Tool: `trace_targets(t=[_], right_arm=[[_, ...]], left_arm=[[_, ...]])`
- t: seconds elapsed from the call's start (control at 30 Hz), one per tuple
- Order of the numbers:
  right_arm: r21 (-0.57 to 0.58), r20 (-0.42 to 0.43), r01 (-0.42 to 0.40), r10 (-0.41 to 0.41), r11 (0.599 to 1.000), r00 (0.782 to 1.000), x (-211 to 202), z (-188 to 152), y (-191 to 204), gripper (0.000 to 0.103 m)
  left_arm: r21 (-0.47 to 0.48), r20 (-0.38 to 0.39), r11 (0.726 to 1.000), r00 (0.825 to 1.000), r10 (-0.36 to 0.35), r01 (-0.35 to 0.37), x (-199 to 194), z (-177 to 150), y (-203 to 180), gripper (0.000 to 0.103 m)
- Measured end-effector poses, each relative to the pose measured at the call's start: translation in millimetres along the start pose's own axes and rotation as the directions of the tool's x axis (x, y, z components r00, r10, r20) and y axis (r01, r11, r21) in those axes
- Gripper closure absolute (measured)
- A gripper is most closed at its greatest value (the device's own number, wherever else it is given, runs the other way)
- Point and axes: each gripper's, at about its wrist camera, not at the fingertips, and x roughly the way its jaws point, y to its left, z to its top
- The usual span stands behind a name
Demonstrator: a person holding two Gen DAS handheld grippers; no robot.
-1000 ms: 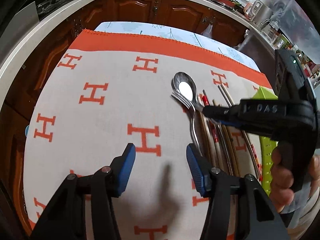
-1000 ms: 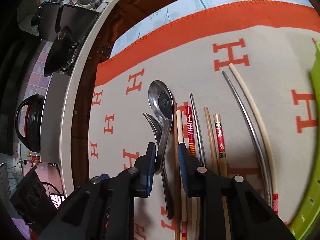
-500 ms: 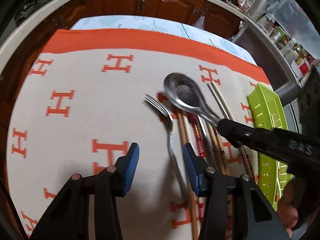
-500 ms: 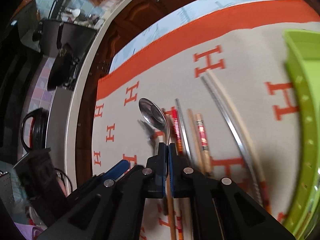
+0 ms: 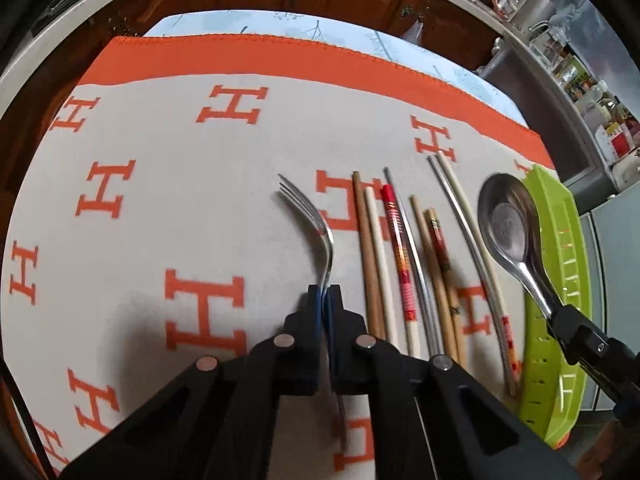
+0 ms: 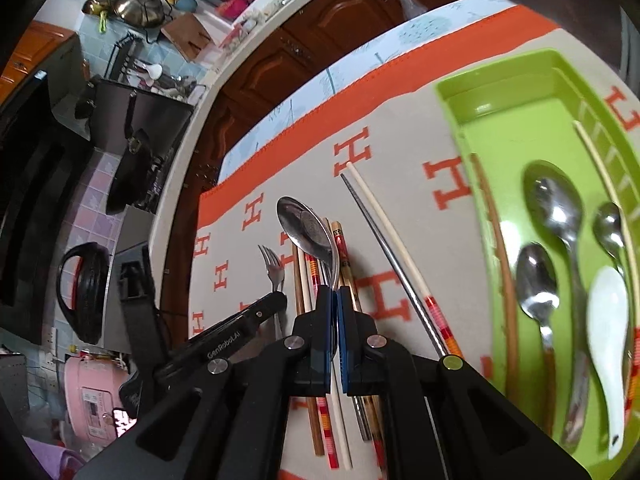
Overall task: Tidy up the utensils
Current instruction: 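Carry the fork and spoon into the lime-green tray and open both grippers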
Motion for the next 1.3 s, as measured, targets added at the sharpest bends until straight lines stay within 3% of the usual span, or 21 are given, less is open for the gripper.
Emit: trace_targets(t=[0.23,0.47,0.8,1.0,1.3], right_arm=[[0.042,0.054,-0.026,0.024,0.999,0.998,-54,-19,-27,0.100],[0.021,0.166,0.039,-0.042,0.999,0.985,-127,-42,-49,0.100],[0.103,0.260,0.104,-0.128,0.989,0.957,-214,-77,-105,0.100],[0.153,0.296,0.151,-0.191,0.977,0.936,-242,-95,-132,0.100],[0.208,0.328,0.192,-0.254,0.959,0.910,-260,-110,-159,0.100]], left_arm=[[0.051,0.044,0.997,0.998,-0.053,0.051,-32,-12,-31,0.103],[0.101,0.075,0.989,0.991,-0.114,0.106,-67,-21,-65,0.103],[0.194,0.095,0.966,0.976,-0.195,0.174,-105,-38,-110,0.103],[0.268,0.085,0.943,0.970,-0.227,0.197,-110,-46,-145,0.103],[0.365,0.022,0.908,0.973,-0.230,0.206,-87,-55,-199,0.103]])
